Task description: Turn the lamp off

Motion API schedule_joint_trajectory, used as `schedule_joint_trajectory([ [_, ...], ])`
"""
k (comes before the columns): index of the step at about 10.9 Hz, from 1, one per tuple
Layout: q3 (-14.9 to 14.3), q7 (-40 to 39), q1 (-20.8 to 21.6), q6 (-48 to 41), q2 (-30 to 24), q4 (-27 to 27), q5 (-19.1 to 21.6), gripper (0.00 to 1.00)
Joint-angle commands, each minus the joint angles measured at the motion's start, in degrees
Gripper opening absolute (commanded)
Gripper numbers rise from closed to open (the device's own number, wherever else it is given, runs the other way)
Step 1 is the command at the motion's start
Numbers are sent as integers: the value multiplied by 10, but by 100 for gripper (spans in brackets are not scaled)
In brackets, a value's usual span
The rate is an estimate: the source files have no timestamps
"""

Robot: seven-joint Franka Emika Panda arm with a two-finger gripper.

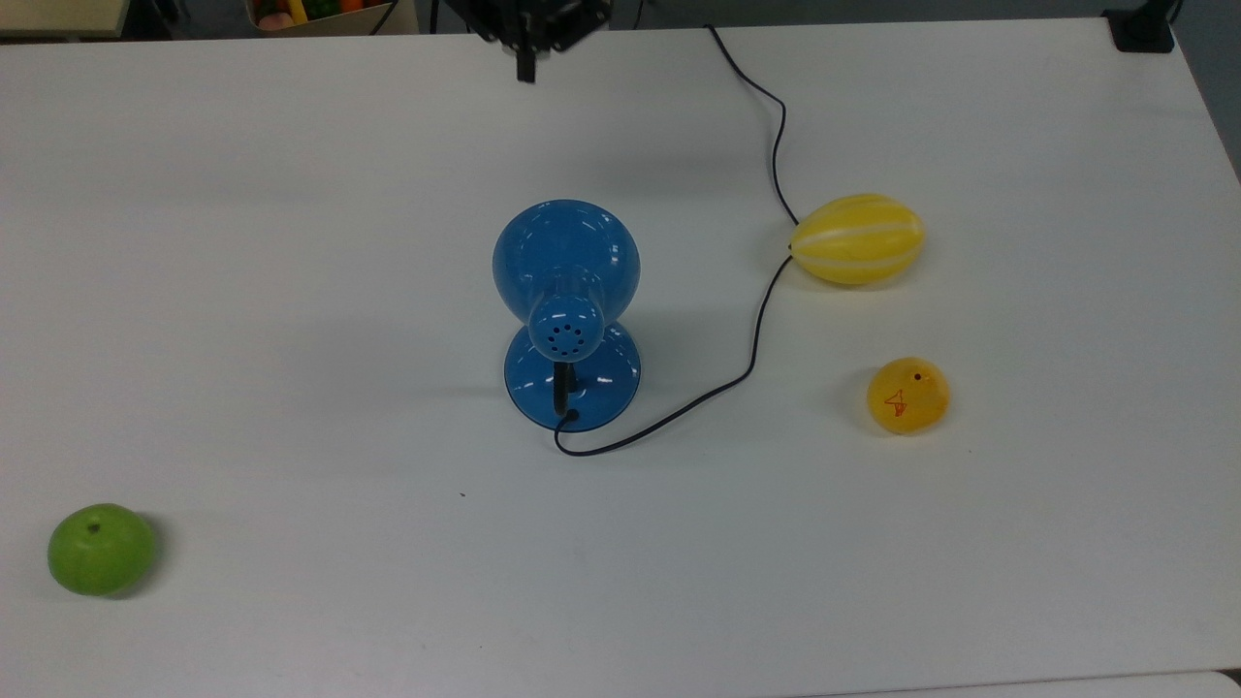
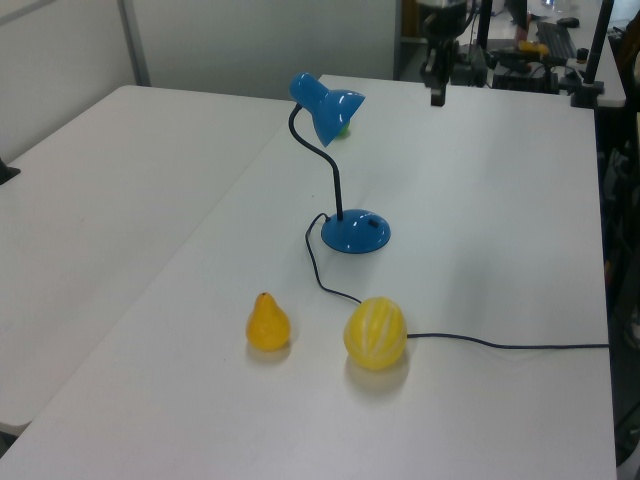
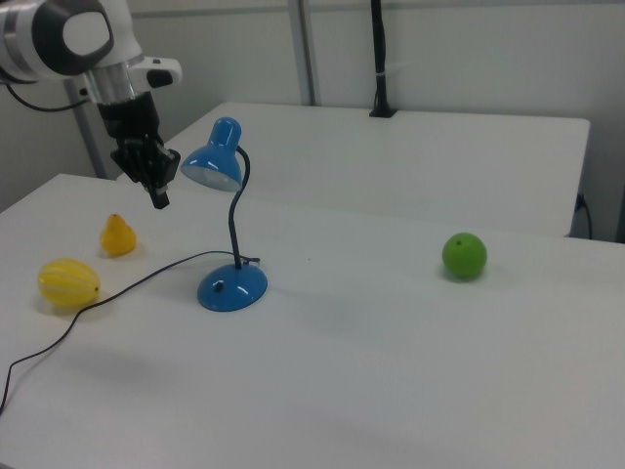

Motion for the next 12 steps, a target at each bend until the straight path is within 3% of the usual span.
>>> schedule_joint_trajectory([
  [1,-4,-34,-17,-28,-31,-3,15,28],
  [2,-2,-32,-17,-34,-33,-2,15,42],
  [3,-1,-34,-17,-35,-36,-2,15,78],
  [4,-1,-36,-17,-35,-38,-2,15,98],
  [12,-4,-34,-21,-47,-46,-1,15,100],
])
